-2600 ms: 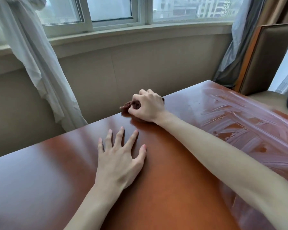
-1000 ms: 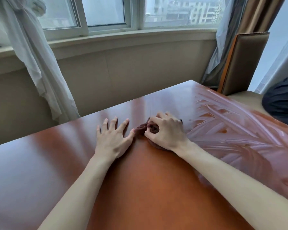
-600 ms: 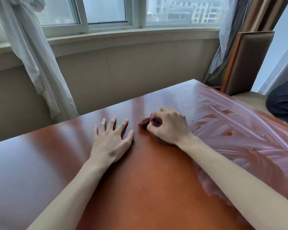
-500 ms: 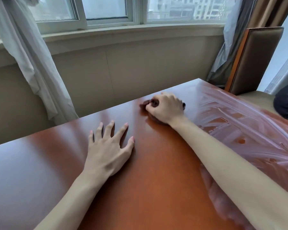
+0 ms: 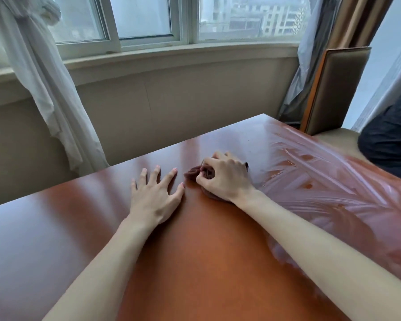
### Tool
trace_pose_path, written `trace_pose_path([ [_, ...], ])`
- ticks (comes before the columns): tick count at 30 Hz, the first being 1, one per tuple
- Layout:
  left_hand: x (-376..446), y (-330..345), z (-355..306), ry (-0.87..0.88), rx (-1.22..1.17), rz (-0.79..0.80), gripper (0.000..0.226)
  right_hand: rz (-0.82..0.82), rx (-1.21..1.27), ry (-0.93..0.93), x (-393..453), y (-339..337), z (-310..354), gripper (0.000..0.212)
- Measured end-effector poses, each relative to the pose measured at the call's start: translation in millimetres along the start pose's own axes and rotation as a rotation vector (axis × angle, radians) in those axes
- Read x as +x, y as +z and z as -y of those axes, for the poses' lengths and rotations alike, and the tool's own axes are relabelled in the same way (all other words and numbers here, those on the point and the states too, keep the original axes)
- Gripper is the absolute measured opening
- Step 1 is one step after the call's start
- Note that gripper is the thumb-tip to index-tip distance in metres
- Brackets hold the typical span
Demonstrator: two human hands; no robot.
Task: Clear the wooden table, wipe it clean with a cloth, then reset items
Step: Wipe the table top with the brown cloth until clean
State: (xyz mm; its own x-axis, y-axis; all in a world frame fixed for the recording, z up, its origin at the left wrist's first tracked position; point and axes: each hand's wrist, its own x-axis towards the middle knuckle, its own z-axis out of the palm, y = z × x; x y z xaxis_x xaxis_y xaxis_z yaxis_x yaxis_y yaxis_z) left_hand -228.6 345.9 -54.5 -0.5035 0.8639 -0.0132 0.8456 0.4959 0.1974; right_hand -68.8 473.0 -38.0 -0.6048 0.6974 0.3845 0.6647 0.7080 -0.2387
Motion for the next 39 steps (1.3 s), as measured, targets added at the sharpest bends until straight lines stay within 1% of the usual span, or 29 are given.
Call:
trace_pose_path([
  [3, 0.1, -15.2, -7.1, 0.017, 0.000, 0.078, 0.062, -0.059, 0.040, -0.097, -87.1, -27.3, 18.0, 0.028],
  [4, -1.5, -17.6, -8.4, 0.028, -0.009, 0.077, 0.061, -0.076, 0.067, -0.135, -108.2, -34.0, 21.1, 0.025],
  [7, -11.4, -12.0, -0.1, 0.056, -0.038, -0.011, 0.061, -0.051, 0.110, -0.214, -119.8, -41.9, 16.9, 0.025],
  [10, -18.9, -1.4, 9.5, 0.037, -0.089, -0.080, 0.068, -0.028, 0.075, -0.123, -72.3, -29.7, 5.1, 0.033],
  [13, -14.6, 2.1, 11.0, 0.033, -0.078, -0.091, 0.064, -0.037, 0.023, 0.030, -1.0, -1.8, -11.2, 0.039],
  [16, -12.9, 7.6, 10.9, 0.029, -0.067, -0.103, 0.062, -0.066, -0.019, 0.134, 76.3, 28.6, -23.7, 0.035],
  [18, -13.2, 9.4, 11.7, 0.018, -0.044, -0.102, 0.064, -0.090, -0.025, 0.170, 121.8, 48.4, -26.0, 0.031],
  [21, -10.8, 9.8, 11.4, 0.004, -0.013, -0.109, 0.070, -0.092, -0.033, 0.185, 176.8, 74.0, -18.3, 0.037],
  [24, -12.3, 7.1, 11.3, -0.010, -0.016, -0.105, 0.070, -0.059, -0.054, 0.155, 186.3, 80.7, -4.6, 0.040],
  [26, -14.8, 3.4, 9.2, -0.007, -0.025, -0.096, 0.069, -0.063, -0.019, 0.116, 164.3, 73.1, 3.9, 0.035],
  [29, -14.8, 2.0, 8.6, -0.003, -0.063, -0.078, 0.063, -0.030, 0.031, 0.033, 100.2, 50.9, 18.5, 0.029],
  [32, -15.6, 3.2, 9.6, 0.006, -0.091, -0.084, 0.060, -0.002, 0.055, -0.017, 22.3, 20.4, 27.1, 0.033],
  [36, -16.4, 3.3, 11.1, 0.017, -0.081, -0.075, 0.060, -0.052, 0.069, -0.096, -75.2, -17.0, 28.1, 0.029],
  [39, -17.6, 2.4, 10.6, 0.022, -0.090, -0.070, 0.059, -0.063, 0.118, -0.220, -105.8, -29.4, 21.8, 0.025],
])
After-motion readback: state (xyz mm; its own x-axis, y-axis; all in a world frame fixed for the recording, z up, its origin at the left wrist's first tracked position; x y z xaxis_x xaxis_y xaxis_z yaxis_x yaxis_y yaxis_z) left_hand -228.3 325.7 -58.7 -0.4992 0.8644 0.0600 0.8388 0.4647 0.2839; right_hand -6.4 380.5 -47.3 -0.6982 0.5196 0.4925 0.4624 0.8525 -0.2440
